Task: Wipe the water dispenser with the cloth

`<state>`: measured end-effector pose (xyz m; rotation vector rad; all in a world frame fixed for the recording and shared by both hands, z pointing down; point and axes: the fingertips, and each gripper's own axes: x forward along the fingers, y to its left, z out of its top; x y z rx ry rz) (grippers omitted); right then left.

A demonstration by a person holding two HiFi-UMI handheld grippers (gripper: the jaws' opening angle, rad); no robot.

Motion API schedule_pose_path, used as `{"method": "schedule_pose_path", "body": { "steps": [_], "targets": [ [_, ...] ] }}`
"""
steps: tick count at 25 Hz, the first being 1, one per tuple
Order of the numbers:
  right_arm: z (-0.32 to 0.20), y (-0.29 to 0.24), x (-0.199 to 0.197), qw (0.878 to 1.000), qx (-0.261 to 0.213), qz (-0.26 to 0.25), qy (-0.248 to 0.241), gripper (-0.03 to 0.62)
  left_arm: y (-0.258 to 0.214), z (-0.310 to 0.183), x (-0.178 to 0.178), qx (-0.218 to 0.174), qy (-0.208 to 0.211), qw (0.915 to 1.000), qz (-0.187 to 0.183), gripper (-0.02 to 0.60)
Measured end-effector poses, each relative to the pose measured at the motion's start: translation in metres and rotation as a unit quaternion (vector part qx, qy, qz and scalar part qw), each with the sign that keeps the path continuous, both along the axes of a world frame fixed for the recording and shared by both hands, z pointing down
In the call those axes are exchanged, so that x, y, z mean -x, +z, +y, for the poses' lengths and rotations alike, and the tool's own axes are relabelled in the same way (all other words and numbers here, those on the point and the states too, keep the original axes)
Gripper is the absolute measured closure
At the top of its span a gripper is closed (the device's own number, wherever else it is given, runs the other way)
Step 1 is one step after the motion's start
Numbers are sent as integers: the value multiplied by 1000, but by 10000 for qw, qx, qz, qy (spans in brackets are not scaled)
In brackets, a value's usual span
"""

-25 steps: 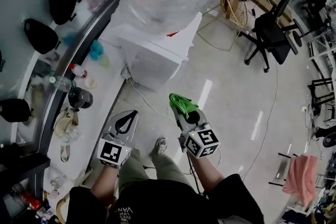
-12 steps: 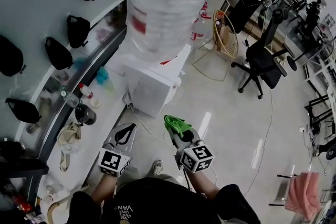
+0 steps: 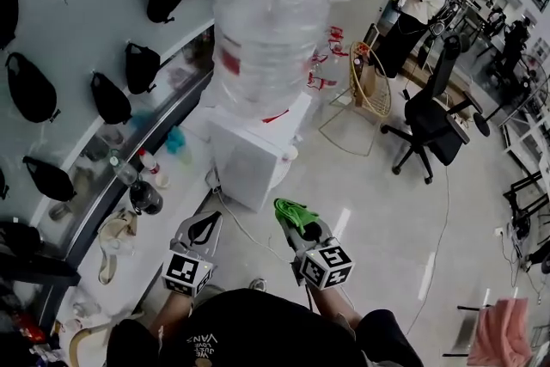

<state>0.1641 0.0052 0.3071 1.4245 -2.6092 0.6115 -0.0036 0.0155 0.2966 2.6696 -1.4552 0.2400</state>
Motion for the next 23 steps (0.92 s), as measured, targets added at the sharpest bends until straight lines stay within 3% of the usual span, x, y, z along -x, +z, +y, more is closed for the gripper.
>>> {"method": "schedule_pose_path", "body": {
  "steps": [23],
  "targets": [
    [-2, 0, -10, 9994, -16, -178, -298, 480, -10, -1, -22, -119, -143, 9993, -313, 580]
  ]
}}
